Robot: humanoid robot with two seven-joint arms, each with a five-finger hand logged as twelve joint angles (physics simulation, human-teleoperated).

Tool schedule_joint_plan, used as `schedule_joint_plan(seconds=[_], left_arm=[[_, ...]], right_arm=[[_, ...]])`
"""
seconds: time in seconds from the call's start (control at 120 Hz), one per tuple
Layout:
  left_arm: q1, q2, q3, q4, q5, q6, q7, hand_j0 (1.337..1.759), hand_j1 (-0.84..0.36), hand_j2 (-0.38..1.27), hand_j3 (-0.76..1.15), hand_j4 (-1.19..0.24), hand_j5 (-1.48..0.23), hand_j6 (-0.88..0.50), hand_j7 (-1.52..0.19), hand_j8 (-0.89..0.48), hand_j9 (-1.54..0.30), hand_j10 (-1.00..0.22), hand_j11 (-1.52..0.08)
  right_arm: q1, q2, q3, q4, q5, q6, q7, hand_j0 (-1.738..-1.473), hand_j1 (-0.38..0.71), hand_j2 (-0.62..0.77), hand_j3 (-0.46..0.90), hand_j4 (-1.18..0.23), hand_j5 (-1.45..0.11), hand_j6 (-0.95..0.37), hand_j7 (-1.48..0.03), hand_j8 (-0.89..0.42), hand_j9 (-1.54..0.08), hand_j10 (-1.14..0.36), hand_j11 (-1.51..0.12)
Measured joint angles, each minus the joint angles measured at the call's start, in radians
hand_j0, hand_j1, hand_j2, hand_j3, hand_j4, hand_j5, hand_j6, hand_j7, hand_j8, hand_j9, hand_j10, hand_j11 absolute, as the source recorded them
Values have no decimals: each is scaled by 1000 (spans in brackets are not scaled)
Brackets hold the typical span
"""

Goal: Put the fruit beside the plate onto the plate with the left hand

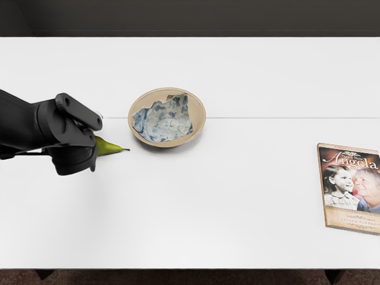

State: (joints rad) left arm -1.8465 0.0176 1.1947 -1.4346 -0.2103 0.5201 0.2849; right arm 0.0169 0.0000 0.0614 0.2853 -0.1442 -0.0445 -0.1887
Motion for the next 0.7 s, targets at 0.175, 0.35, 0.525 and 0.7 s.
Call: schedule_joint_plan(seconds=[0.175,0.35,0.525,0.7], left_arm=[[17,-1,-9,17,-2,1,-3,1658,191,27,0,-132,-172,-133,-172,-133,-172,-132,-172],[18,-4,-17,22,-4,2,-4,1658,104,41,0,-205,-266,-205,-266,-205,-266,-205,-266],[18,-11,-25,23,-4,3,-19,1658,62,48,0,-240,-311,-240,-311,-240,-311,-239,-311],[29,-11,-20,25,-6,3,-24,1658,45,51,0,-254,-330,-254,-330,-254,-330,-254,-330]], right_arm=[[0,0,0,0,0,0,0,-1658,-349,0,0,0,0,0,0,0,0,0,0],[0,0,0,0,0,0,0,-1658,-349,0,0,0,0,0,0,0,0,0,0],[0,0,0,0,0,0,0,-1658,-349,0,0,0,0,0,0,0,0,0,0],[0,0,0,0,0,0,0,-1658,-349,0,0,0,0,0,0,0,0,0,0]])
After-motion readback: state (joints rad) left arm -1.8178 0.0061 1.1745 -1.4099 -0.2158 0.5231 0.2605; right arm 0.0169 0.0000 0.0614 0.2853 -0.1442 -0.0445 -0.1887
